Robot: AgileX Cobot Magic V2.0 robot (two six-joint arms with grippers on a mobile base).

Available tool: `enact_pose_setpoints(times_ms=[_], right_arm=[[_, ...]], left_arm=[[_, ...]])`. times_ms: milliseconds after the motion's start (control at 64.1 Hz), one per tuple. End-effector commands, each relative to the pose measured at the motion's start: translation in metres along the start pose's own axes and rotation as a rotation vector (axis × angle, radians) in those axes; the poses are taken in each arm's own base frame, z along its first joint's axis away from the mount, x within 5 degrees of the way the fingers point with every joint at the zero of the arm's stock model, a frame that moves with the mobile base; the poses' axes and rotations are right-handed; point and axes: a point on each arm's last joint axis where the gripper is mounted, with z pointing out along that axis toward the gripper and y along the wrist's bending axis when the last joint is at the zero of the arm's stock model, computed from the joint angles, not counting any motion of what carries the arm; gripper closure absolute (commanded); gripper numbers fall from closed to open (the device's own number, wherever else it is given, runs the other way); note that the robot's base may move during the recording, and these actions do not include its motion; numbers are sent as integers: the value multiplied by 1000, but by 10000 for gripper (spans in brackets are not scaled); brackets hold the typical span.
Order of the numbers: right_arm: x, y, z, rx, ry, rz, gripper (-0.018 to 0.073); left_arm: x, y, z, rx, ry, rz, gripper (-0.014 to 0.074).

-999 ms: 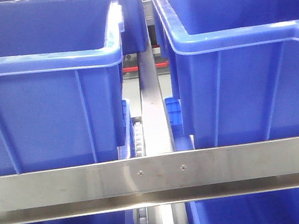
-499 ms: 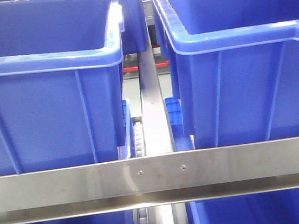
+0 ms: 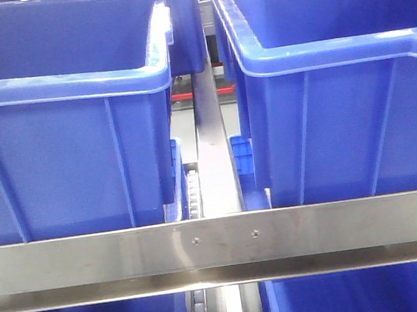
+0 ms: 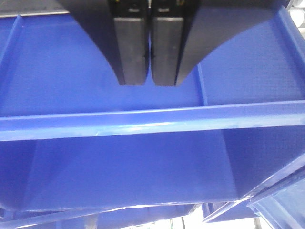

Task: Place yellow foam block on left shelf second layer

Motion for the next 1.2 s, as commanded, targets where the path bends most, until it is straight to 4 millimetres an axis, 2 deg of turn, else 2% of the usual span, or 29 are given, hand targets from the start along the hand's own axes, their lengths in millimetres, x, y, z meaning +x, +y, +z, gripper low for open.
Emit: enact_pose_setpoints(times_ms=[0,1186], right_arm=[[-13,1,-2,-5,-124,-1,533],[-16,1,-3,-7,-148,-1,533]], left_arm=[[-1,-1,-1,12,-77,-11,460],[-1,-1,-1,12,-77,-11,460]])
